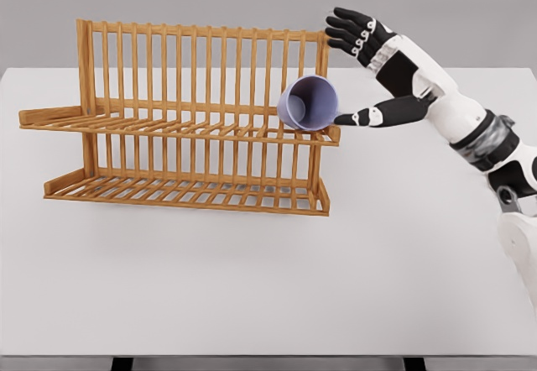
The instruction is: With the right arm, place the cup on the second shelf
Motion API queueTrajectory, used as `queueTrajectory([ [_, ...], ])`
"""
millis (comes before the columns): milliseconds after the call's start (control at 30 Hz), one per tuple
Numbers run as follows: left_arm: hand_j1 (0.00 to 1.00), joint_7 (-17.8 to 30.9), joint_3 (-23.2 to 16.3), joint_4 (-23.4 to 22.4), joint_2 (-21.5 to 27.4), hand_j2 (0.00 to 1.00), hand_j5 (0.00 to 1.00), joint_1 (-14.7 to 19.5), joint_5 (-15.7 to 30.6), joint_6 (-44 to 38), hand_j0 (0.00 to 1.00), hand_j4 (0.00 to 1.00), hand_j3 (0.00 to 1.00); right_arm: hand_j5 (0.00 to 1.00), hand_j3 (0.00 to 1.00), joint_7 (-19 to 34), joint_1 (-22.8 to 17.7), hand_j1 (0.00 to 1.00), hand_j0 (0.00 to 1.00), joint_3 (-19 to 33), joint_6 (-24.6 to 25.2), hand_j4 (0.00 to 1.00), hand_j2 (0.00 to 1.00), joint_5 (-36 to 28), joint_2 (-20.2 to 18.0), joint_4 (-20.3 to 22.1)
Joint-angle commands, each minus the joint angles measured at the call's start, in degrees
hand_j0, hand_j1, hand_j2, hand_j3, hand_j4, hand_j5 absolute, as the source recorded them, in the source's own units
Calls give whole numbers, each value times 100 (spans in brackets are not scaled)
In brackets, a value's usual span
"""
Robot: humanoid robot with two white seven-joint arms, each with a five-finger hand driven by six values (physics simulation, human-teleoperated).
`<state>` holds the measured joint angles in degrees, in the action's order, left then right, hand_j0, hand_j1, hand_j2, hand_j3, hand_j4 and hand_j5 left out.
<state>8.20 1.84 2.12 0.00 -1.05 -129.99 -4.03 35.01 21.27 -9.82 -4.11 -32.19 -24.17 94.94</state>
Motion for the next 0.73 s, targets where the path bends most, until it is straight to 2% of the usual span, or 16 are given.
queueTrajectory([
  [0, 100, -3, -8, -1, 0, 100, 100, 0, -1, -1, 100, 100, 100, 100, 100, -1, -9, 100, 100, 173, 7, 100, 100, -51, -219, 25],
  [100, 100, -3, -8, -1, 0, 100, 100, 0, -1, -1, 100, 100, 100, 100, 100, -1, -299, 100, 100, 455, -2, 100, 100, -51, -430, 95],
  [200, 100, 6, 0, -1, 0, 100, 100, 0, -1, -1, 100, 100, 100, 100, 100, -1, -624, 100, 100, 929, -2, 100, 100, -139, -448, 139],
  [233, 100, 6, 0, -1, 0, 100, 100, 0, -1, -1, 100, 100, 100, 100, 100, -1, -695, 100, 100, 973, -2, 100, 100, -139, -579, 139],
  [700, 100, -3, 0, -1, 0, 100, 100, 0, -1, -1, 100, 100, 100, 100, 100, -1, -923, 100, 100, 1009, -2, 100, 100, -130, -659, 113],
])
